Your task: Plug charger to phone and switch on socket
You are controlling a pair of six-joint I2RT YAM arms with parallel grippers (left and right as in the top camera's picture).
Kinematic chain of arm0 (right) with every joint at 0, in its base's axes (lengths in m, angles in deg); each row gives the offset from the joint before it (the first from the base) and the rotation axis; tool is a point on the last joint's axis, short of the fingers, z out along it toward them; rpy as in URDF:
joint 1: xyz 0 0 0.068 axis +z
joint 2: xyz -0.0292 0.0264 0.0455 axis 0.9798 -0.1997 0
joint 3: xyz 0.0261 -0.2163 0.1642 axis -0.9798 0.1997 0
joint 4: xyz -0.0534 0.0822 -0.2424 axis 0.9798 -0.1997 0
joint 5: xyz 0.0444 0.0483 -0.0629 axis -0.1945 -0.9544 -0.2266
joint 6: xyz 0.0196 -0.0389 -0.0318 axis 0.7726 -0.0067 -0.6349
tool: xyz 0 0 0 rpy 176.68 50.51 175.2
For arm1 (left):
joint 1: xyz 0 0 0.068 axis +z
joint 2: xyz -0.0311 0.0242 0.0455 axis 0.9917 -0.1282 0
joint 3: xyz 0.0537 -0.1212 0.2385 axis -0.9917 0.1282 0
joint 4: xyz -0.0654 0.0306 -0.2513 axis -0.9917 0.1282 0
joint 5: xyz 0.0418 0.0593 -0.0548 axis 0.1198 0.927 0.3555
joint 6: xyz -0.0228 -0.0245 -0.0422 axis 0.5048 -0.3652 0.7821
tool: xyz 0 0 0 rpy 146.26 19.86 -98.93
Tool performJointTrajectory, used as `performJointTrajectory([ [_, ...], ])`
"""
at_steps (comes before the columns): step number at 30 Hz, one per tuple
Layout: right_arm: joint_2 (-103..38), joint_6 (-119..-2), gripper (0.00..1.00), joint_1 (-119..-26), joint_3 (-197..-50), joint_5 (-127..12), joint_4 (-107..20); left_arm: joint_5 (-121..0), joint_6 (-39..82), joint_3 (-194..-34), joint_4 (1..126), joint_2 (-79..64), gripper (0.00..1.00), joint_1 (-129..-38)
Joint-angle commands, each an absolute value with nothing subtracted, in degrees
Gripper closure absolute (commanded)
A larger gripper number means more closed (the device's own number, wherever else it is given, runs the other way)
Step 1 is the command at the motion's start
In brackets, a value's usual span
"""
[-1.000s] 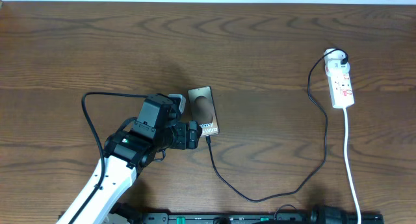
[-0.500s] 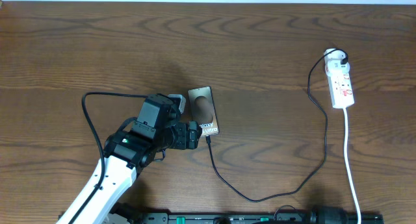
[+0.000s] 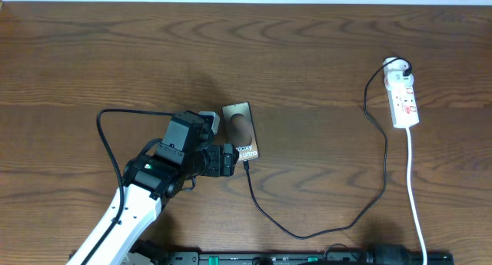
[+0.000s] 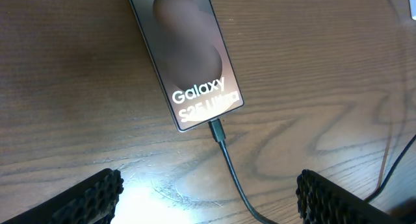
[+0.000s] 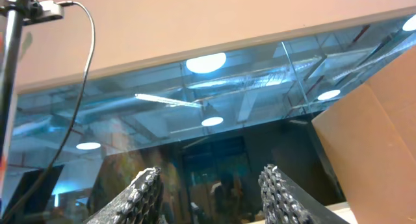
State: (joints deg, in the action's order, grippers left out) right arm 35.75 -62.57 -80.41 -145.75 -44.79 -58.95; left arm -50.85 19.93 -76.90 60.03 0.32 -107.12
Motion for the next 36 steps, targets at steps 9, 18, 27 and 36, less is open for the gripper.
performJointTrajectory([
  [9, 37.6, -62.9, 0.48, -77.9, -145.9, -45.2, -60.9, -50.2, 20.0, -77.2, 60.2, 1.0, 0.12, -107.3],
  [18, 38.0, -62.9, 0.01, -75.5, -145.9, -44.9, -59.2, -50.3, 20.0, -77.2, 60.2, 1.0, 0.12, -107.3],
  [27, 38.0, -62.9, 0.01, -74.5, -145.8, -45.0, -53.7, -50.2, 20.0, -77.2, 60.2, 1.0, 0.12, -107.3],
  [36, 38.0, -59.9, 0.01, -78.6, -143.1, -45.0, -52.1, -50.2, 20.0, -77.2, 60.2, 1.0, 0.13, -107.3],
])
